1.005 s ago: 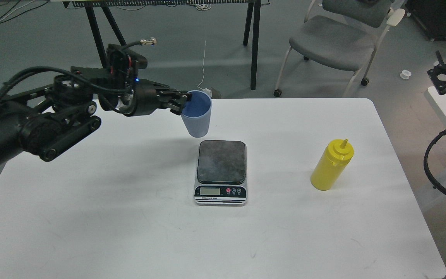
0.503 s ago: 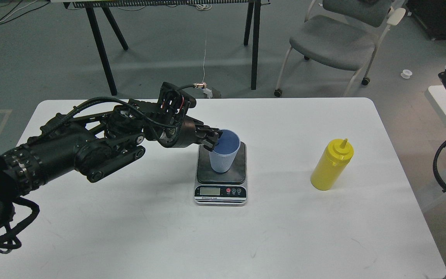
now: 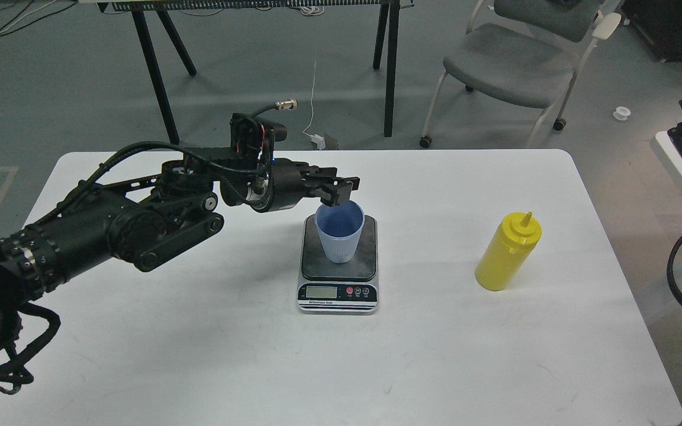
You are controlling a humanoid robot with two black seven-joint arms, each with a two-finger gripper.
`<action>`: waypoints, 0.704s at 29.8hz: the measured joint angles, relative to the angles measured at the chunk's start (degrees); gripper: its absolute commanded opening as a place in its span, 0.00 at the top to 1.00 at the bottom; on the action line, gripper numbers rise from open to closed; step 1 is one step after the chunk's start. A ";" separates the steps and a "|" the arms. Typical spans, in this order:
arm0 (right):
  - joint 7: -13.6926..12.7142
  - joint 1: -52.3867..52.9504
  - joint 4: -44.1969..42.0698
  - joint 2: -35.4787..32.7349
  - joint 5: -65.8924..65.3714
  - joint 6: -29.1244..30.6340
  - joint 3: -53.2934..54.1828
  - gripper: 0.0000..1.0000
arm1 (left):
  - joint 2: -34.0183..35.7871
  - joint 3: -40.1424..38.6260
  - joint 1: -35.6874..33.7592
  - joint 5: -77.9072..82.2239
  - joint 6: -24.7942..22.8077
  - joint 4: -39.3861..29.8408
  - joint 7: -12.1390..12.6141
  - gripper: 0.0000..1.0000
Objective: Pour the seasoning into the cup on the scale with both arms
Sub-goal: 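Open the left gripper and raise the left arm away from the cup, then reach the right gripper to the yellow squeeze bottle and grasp it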
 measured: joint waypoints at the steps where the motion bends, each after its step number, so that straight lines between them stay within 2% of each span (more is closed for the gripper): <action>1: 0.08 -1.97 2.90 -1.08 0.25 0.00 0.21 0.00 | 0.65 -0.32 -0.72 -4.01 0.02 -0.12 -0.22 0.03; 8: 0.93 -18.71 22.28 -3.83 2.46 0.00 1.12 0.00 | 3.62 -9.72 -2.68 -37.97 -0.09 0.46 -1.56 0.01; 11: 3.67 -24.78 28.36 -3.41 2.56 0.00 1.14 0.00 | 5.56 -13.36 -2.69 -52.27 -0.23 2.44 -1.65 0.01; 15: 8.13 -29.92 31.70 -0.42 2.59 0.00 1.10 0.00 | 7.35 -14.25 -2.69 -62.06 -0.34 4.62 -1.64 0.01; 21: 9.02 -34.66 31.29 8.59 1.95 0.00 0.81 0.00 | 9.36 -14.56 -2.30 -65.20 -0.46 4.95 -1.51 0.01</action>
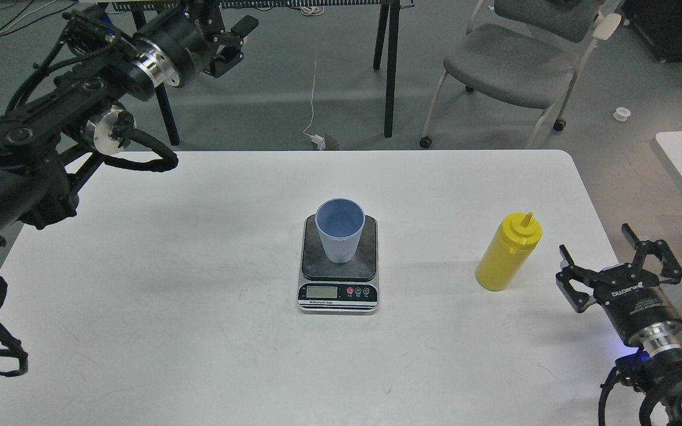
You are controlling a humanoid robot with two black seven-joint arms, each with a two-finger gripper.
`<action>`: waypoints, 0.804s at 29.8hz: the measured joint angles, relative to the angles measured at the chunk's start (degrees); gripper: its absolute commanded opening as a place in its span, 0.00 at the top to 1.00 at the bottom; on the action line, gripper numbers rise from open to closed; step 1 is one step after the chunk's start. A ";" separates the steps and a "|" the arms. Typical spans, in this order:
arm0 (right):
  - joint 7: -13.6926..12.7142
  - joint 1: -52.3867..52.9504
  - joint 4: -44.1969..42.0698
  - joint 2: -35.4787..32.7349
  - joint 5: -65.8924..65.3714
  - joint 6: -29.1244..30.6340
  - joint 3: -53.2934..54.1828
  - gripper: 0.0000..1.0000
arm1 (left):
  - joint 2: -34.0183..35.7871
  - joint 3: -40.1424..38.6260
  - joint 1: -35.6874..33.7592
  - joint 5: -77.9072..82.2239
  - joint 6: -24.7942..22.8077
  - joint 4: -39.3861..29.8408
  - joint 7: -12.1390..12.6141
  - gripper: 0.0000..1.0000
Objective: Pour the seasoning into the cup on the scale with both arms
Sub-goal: 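Reach the right gripper to the yellow squeeze bottle and grasp it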
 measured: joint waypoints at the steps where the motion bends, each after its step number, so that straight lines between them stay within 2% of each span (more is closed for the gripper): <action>1: -0.07 -0.41 -0.48 1.37 -0.10 0.00 -0.07 0.00 | 0.07 -0.03 0.00 -0.03 0.01 0.00 0.01 0.01; 7: -0.41 0.12 -4.39 7.94 -0.31 0.00 -0.06 0.00 | 0.13 -0.14 -0.25 -0.07 0.06 -0.19 0.15 0.01; 15: -1.50 6.47 -13.22 14.62 -0.42 0.00 -0.83 0.00 | 0.60 -0.16 -0.44 -0.07 0.21 -0.51 0.18 0.01; 24: -2.29 9.61 -16.54 19.40 -0.68 0.00 -3.82 0.00 | 1.74 -0.07 -0.46 -0.07 0.37 -0.94 0.17 0.01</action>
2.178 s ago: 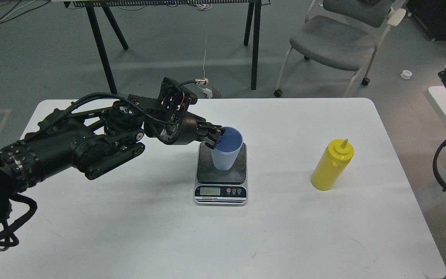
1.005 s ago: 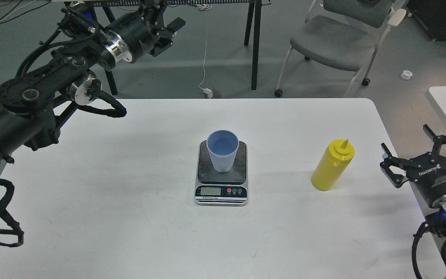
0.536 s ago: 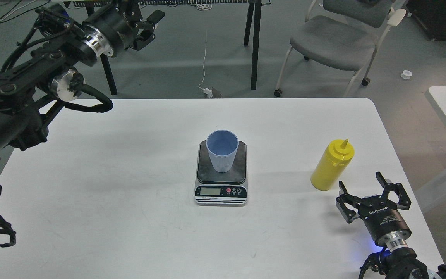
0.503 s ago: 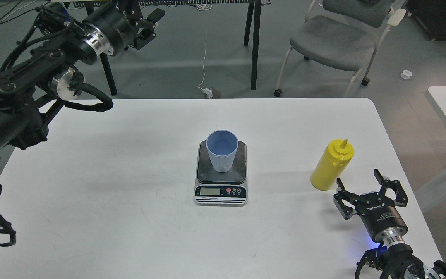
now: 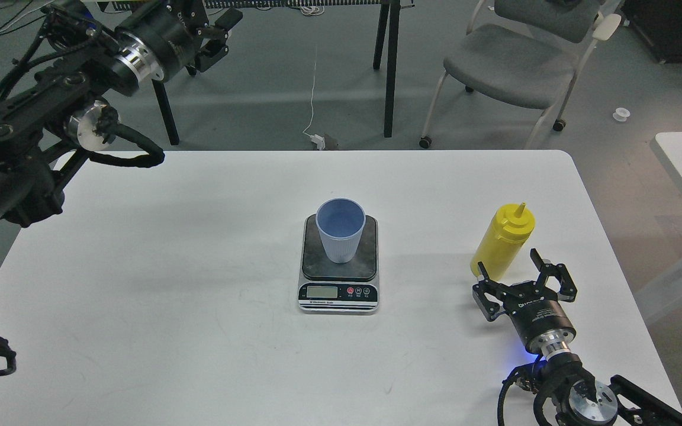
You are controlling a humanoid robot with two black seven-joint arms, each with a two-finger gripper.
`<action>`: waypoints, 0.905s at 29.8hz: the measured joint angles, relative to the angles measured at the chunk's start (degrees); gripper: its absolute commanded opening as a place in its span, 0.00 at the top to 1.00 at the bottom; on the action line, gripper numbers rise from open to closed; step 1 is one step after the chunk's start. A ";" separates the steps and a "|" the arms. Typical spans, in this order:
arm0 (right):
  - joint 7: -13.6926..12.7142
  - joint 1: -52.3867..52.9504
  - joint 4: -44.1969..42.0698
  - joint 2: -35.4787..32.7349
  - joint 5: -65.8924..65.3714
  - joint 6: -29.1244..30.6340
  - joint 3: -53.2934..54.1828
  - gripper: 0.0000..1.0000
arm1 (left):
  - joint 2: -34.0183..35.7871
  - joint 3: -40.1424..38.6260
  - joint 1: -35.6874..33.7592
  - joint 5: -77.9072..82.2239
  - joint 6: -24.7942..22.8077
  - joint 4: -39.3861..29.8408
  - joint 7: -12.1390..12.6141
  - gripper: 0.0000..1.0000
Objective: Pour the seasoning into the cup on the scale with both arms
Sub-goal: 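Reach the right gripper to the yellow squeeze bottle and grasp it, then lift the yellow bottle with the right gripper and tip it over the cup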
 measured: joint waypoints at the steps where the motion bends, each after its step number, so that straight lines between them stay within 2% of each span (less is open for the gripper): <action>1: 0.00 0.22 -0.19 0.25 -0.08 0.00 -0.13 0.00 | 0.02 0.00 0.00 0.00 0.04 -0.11 0.00 0.01; 10: 0.47 2.48 -0.66 1.20 -0.20 0.00 0.53 0.03 | 0.04 0.01 0.00 0.00 0.11 -0.24 0.02 0.01; 15: 0.82 4.83 -4.46 3.12 -0.17 0.00 0.91 0.10 | -0.03 0.09 0.00 0.05 0.15 -0.24 -0.01 0.01; 20: 0.90 7.78 -10.23 5.46 -0.14 0.00 3.00 0.26 | -0.23 0.23 0.00 0.09 0.32 -0.24 -0.04 0.01; 27: 1.33 11.31 -11.96 6.07 -0.14 0.00 3.79 0.53 | -0.60 0.32 -0.10 0.29 0.38 -0.24 -0.04 0.01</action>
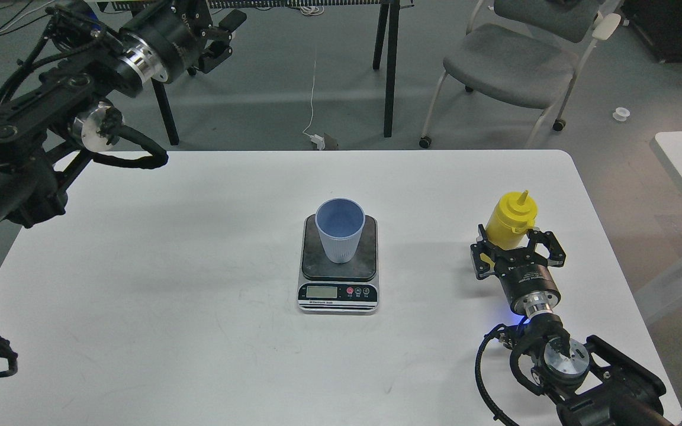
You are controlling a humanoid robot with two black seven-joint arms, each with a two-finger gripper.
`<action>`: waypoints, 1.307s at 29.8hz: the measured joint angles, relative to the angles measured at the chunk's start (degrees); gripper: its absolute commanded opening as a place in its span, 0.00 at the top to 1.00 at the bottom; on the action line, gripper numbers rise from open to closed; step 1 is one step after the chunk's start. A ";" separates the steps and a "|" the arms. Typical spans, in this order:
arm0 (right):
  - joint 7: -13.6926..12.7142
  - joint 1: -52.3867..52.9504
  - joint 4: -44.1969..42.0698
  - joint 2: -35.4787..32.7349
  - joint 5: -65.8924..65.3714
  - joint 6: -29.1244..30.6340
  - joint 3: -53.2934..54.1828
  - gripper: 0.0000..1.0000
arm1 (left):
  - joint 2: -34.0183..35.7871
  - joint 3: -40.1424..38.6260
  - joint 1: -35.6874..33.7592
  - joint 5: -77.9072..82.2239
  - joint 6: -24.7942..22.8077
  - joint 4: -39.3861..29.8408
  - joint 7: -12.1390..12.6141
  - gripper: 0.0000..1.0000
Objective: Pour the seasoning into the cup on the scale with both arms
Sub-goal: 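Lift the yellow bottle with the right gripper and tip it over the cup, then squeeze the inverted bottle over the cup with the right gripper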
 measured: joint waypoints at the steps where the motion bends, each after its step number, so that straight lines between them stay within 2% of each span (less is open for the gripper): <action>1: 0.06 0.48 0.00 0.00 -0.01 0.00 -0.08 0.53 | -0.01 0.00 0.00 0.02 0.02 0.00 0.00 0.01; 8: 0.12 5.99 1.82 -2.84 -3.75 0.00 -0.40 0.54 | 0.02 -0.25 -0.01 0.06 0.08 0.00 0.00 0.01; 13: 0.20 12.45 6.25 -7.54 -16.78 0.00 -0.34 0.54 | 0.39 -1.09 0.00 -0.25 -0.25 -0.02 -0.07 0.01; 16: 0.14 16.45 9.65 -8.65 -28.84 -0.86 -0.44 0.56 | 0.54 -3.22 0.64 -0.49 -0.56 -0.03 -0.06 0.01; 25: -0.26 26.35 13.32 -8.09 -66.24 -14.79 -7.03 0.58 | -0.44 -14.05 6.34 -13.39 -0.67 0.26 -0.18 0.01; 31: -0.26 35.34 12.89 -7.98 -86.49 -22.78 -20.81 0.58 | -0.55 -21.01 11.96 -16.93 -2.60 0.31 -0.28 0.01; 39: -0.14 45.15 9.60 -3.09 -104.51 -31.72 -40.13 0.58 | -0.74 -22.62 13.51 -17.03 -3.03 0.16 -0.28 0.01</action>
